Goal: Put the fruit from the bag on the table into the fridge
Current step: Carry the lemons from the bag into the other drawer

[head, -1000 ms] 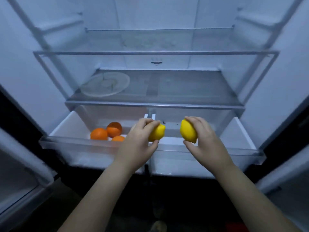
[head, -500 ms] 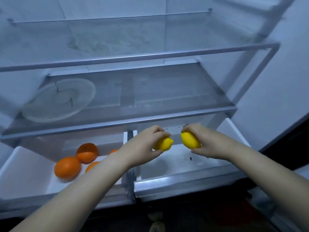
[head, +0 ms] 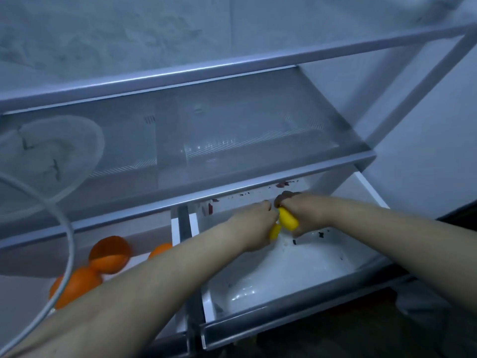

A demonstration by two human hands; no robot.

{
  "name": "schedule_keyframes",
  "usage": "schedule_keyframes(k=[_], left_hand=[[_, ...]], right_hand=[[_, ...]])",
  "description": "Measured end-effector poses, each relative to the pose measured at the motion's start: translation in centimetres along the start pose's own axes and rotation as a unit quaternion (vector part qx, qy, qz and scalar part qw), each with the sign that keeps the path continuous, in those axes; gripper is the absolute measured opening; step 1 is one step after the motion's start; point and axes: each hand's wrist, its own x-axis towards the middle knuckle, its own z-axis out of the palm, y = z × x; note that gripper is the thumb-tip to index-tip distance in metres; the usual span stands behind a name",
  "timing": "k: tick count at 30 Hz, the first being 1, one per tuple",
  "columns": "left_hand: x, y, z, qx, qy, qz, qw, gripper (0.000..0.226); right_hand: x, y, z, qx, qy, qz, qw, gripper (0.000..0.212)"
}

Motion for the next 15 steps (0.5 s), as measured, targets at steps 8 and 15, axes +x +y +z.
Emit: schedule_keyframes(k=[8, 15], left_hand=[[2.0, -1.1, 1.7, -0.054, -0.039, -0.044, 0.997, 0.035], [2.3, -1.2, 2.3, -0.053, -0.047, -0.038, 0.997, 0.038]], right_hand=[[0.3, 0.9, 2.4, 0.027, -0.026, 0.011, 0.999, 0.077], [0.2, 1.1, 2.7, 0.035, -0.009, 0.002, 0.999, 0.069]])
